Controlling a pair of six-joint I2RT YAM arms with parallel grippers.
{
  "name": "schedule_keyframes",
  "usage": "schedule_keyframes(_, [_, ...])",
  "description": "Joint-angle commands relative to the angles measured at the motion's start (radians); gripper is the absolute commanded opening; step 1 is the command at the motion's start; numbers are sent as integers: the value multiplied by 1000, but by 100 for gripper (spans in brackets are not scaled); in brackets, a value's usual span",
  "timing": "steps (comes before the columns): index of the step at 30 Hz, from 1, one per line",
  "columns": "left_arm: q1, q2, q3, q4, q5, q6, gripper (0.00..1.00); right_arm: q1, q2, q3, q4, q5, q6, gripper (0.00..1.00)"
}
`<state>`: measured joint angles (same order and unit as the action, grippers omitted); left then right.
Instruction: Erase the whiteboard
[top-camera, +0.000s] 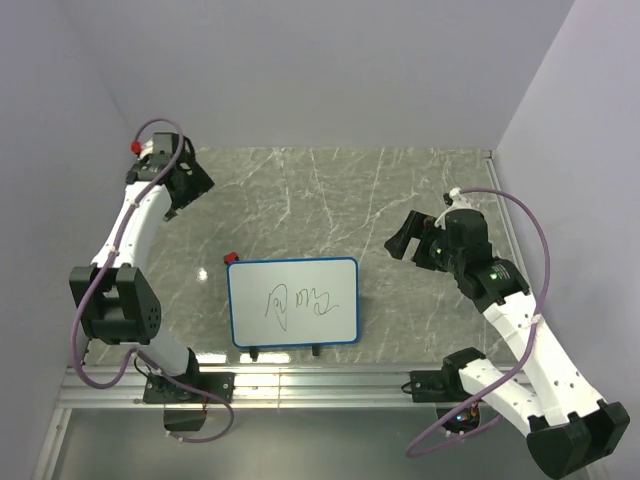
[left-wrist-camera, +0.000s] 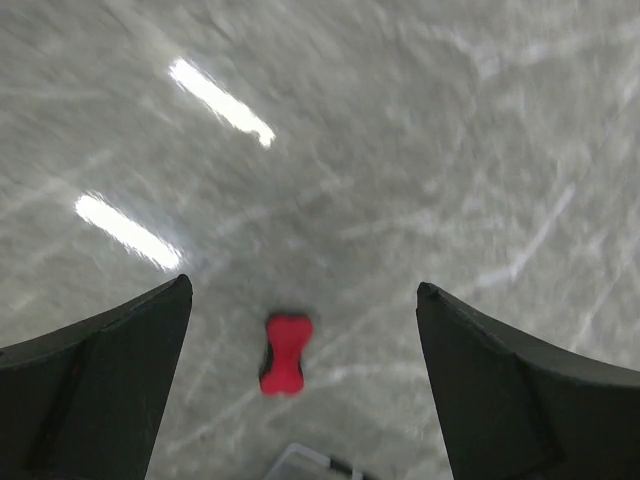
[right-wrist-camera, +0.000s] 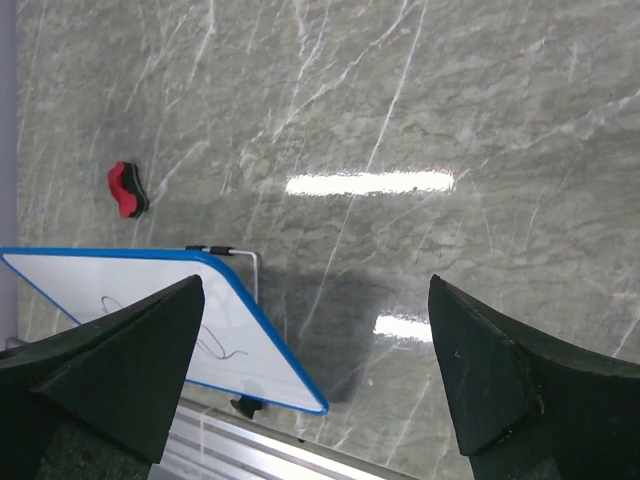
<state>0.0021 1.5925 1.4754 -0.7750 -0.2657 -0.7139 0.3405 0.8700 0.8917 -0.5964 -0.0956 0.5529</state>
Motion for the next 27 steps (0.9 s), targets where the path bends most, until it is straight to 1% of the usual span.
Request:
schedule_keyframes(1, [-83, -23, 95, -151, 25, -35, 99, 6, -42, 18, -26, -13, 24, 100])
schedule_keyframes(3, [-111, 9, 115, -229, 45, -96, 99, 5, -51, 7, -52, -21, 27, 98])
schedule_keyframes(4, [-158, 38, 128, -310, 34, -122, 99, 6, -51, 3, -62, -27, 30, 98])
schedule_keyframes(5, [-189, 47, 128, -349, -21, -184, 99, 6, -55, -10, -78, -32, 31, 97])
schedule_keyframes(6, [-220, 52, 120, -377, -58, -214, 99, 8, -58, -16, -85, -36, 31, 97])
schedule_keyframes(7, [-276, 35, 80, -394, -90, -264, 100, 6, -66, -31, -94, -45, 30, 97])
schedule_keyframes(9, [-315, 5, 11, -363, -80, -297, 99, 8, -78, -48, -94, -55, 35, 97])
schedule_keyframes(10, [-327, -18, -62, -324, -64, -306, 99, 8, -81, -56, -95, -58, 36, 96])
schedule_keyframes(13, [-332, -40, -173, -267, -30, -308, 99, 8, -92, -56, -126, -58, 41, 96])
schedule_keyframes(18, [-332, -8, -262, -221, -29, -302, 99, 6, -103, -60, -158, -7, 50, 95])
schedule_keyframes(20, [-332, -22, -315, -199, -4, -302, 99, 6, -103, -50, -218, 5, 59, 95])
schedule_keyframes(23, [-333, -54, -400, -77, 34, -276, 99, 8, -123, -56, -255, 2, 59, 95])
schedule_keyframes(27, [-330, 4, -409, -6, 7, -243, 99, 8, -152, -65, -313, 34, 61, 95])
